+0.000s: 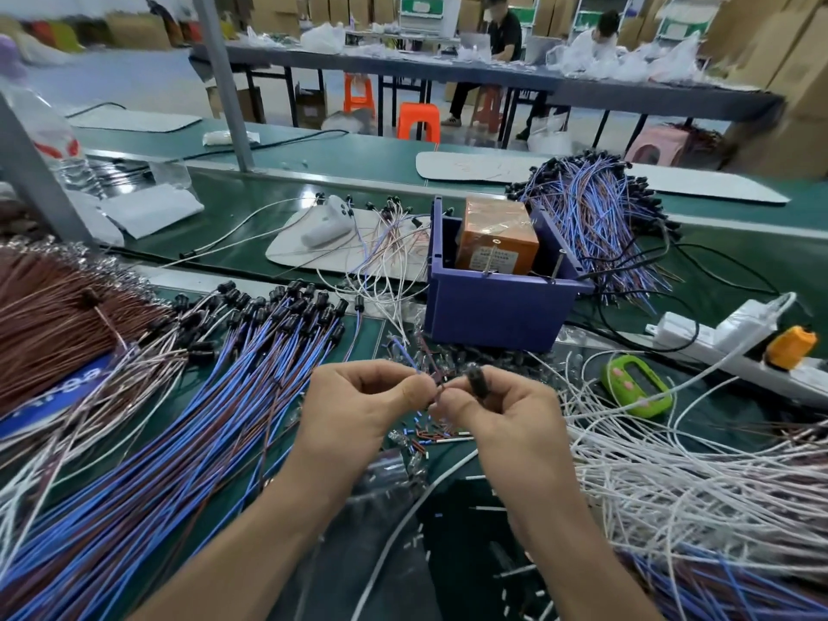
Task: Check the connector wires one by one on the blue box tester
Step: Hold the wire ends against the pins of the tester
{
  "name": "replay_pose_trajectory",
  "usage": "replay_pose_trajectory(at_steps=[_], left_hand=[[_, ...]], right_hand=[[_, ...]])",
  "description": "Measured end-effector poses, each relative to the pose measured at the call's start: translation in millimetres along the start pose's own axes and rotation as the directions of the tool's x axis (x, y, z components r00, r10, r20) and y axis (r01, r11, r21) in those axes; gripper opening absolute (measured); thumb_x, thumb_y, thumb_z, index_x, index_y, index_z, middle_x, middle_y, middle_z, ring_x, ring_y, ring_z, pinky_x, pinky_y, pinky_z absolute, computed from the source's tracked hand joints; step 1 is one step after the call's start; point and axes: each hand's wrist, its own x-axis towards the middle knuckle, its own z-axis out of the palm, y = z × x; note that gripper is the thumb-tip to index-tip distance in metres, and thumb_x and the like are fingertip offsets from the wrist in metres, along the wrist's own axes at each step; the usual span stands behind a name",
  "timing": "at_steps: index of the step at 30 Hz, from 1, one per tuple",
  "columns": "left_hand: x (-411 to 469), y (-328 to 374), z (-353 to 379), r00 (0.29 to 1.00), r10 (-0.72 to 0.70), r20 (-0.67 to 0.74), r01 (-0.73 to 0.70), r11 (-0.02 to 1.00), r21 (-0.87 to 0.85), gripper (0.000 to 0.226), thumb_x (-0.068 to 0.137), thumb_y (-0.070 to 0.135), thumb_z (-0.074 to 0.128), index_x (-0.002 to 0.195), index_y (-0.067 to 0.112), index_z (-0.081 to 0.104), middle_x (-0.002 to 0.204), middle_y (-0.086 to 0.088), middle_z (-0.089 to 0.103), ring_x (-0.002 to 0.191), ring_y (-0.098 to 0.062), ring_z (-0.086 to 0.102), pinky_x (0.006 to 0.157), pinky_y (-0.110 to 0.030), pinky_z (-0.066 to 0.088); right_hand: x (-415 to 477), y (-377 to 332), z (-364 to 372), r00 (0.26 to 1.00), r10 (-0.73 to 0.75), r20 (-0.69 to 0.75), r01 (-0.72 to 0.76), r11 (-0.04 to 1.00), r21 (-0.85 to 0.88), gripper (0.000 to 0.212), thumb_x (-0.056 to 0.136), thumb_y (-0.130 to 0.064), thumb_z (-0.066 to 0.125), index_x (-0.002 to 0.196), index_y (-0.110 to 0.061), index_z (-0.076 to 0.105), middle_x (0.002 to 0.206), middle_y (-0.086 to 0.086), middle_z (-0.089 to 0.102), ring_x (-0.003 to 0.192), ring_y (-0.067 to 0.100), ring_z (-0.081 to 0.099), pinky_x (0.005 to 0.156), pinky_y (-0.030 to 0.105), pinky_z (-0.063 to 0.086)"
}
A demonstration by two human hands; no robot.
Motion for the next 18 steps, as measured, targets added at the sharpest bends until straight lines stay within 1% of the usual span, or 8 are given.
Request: replay_pose_trajectory(at_steps=[3,5,7,9,11,13,16,18], left_hand=[[-1.4,2.0,3.2,0.999,-0.023,-0.047,0.021,0.999,-0.043,0.017,0.065,0.032,0.081,0.074,0.018,0.082,0.077,-0.007,0.079,0.068,-0.01,0.072,0.064,-0.016,0.055],[1.3,9.0,4.7,0.994,-0.081,-0.072,0.066,0.98,-0.185,0.012,0.068,0.029,0.077,0.073,0.02,0.083,0.084,-0.009,0.08,0.073,-0.012,0.075,0.065,-0.019,0.056],[7.8,16.0,6.5,0.987,-0.132,-0.095,0.093,0.937,-0.337,0.011,0.072,0.026,0.073,0.075,0.023,0.083,0.086,-0.008,0.08,0.077,-0.013,0.075,0.074,-0.026,0.058],[16.9,25.7,11.2,0.988,-0.12,-0.101,0.075,0.926,-0.37,0.013,0.08,0.024,0.071,0.08,0.024,0.084,0.081,-0.006,0.078,0.074,-0.013,0.073,0.075,-0.027,0.057],[26.5,33.8,21.3,0.991,-0.087,-0.098,0.056,0.957,-0.283,0.018,0.089,0.015,0.071,0.08,0.023,0.084,0.073,-0.005,0.076,0.063,-0.01,0.067,0.061,-0.02,0.054],[36.7,37.8,33.2,0.992,-0.075,-0.103,0.054,0.978,-0.201,0.02,0.09,0.009,0.074,0.075,0.019,0.083,0.07,-0.007,0.075,0.056,-0.01,0.063,0.05,-0.017,0.05],[50.6,35.5,46.8,0.985,-0.08,-0.155,0.05,0.98,-0.193,0.028,0.088,0.008,0.078,0.065,0.024,0.082,0.067,-0.008,0.075,0.049,-0.01,0.06,0.046,-0.018,0.049],[58.3,28.0,53.1,0.972,-0.017,-0.235,-0.014,0.992,-0.127,0.03,0.088,0.011,0.079,0.065,0.03,0.081,0.065,-0.006,0.075,0.048,-0.009,0.061,0.047,-0.021,0.051]], right_hand=[[3.4,-4.8,-7.0,0.992,0.015,-0.125,-0.001,0.994,0.11,0.022,0.087,-0.006,0.074,0.078,-0.026,0.078,0.073,0.005,0.077,0.066,0.016,0.072,0.067,0.019,0.056],[6.6,-14.9,-14.1,0.977,0.071,-0.201,-0.015,0.964,0.266,0.029,0.089,-0.003,0.072,0.073,-0.026,0.079,0.07,0.009,0.075,0.049,0.003,0.061,0.055,0.01,0.047],[9.7,-19.0,-24.2,0.955,0.118,-0.272,-0.007,0.926,0.377,0.031,0.09,-0.005,0.071,0.068,-0.026,0.078,0.066,0.008,0.072,0.046,0.003,0.054,0.05,0.011,0.042],[13.4,-26.1,-33.9,0.935,0.157,-0.318,0.009,0.886,0.464,0.033,0.091,-0.008,0.071,0.065,-0.026,0.077,0.062,0.006,0.067,0.047,0.01,0.049,0.047,0.018,0.038],[21.3,-29.9,-42.3,0.908,0.23,-0.352,-0.012,0.851,0.525,0.036,0.092,-0.009,0.071,0.06,-0.024,0.073,0.057,0.005,0.06,0.045,0.011,0.042,0.043,0.02,0.033],[33.1,-29.9,-49.8,0.863,0.298,-0.409,-0.028,0.835,0.55,0.034,0.093,-0.009,0.071,0.061,-0.019,0.067,0.053,0.001,0.055,0.044,0.01,0.043,0.04,0.02,0.033],[47.4,-26.6,-52.8,0.833,0.319,-0.453,-0.032,0.843,0.536,0.031,0.094,-0.009,0.071,0.066,-0.019,0.06,0.05,0.0,0.054,0.045,0.011,0.044,0.041,0.022,0.033],[52.4,-21.0,-51.6,0.825,0.321,-0.465,-0.038,0.852,0.522,0.03,0.094,-0.01,0.07,0.066,-0.017,0.059,0.05,0.001,0.055,0.043,0.012,0.044,0.041,0.023,0.033]])
